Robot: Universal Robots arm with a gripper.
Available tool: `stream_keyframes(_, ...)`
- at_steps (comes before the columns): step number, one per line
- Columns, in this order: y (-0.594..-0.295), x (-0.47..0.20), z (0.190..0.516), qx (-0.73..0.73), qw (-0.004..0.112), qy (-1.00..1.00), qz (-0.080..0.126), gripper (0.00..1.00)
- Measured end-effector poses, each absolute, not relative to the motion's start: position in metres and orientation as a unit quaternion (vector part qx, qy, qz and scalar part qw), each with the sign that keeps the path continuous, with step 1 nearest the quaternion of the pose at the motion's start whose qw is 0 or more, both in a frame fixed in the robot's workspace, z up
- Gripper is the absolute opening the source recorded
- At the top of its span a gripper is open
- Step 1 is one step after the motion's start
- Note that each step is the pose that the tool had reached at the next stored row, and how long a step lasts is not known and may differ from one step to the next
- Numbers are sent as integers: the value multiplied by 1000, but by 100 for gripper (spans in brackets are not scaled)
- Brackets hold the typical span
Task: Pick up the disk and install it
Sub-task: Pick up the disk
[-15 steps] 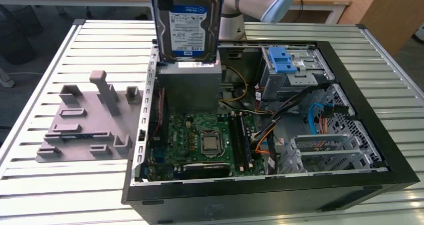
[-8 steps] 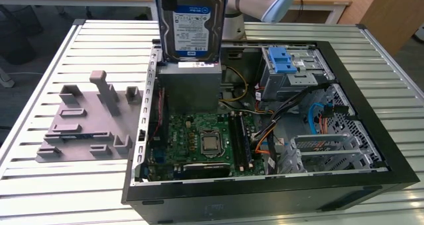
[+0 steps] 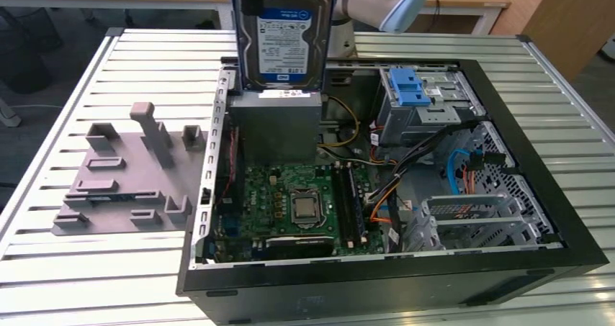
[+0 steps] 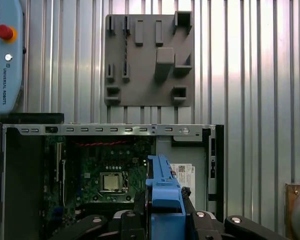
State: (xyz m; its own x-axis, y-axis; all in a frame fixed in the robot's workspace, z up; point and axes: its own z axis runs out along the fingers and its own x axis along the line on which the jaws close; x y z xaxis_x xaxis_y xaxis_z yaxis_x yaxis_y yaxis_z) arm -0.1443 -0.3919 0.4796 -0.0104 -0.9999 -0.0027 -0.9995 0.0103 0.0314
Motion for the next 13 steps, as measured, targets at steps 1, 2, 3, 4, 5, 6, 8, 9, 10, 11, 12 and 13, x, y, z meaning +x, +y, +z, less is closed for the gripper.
stream_keyframes(1,-392,-144,480,703,10,-711,-12,36)
stream_keyframes(2,-392,-143,480,703,10,-711,-12,36)
stream_keyframes(3,-392,-142,480,703,10,-711,-12,36)
stream_keyframes(4,-392,-141,480,703,10,-711,-12,36)
stream_keyframes(5,-392,-141,480,703,10,-711,-12,36)
stream_keyframes(6,-392,-140,480,703,10,-711,-12,36)
stream_keyframes(8,-392,-139,479,703,10,-711,-12,36)
stream_keyframes(9,-392,-138,479,703,10,-711,-12,36)
stream_keyframes(10,-392,-137,479,703,10,-711,-12,36)
stream_keyframes(11,-392,-136,479,703,10,-711,-12,36)
stream_keyframes(12,-392,-135,479,703,10,-711,-12,36)
stream_keyframes(13,-392,-135,479,703,10,-711,-12,36)
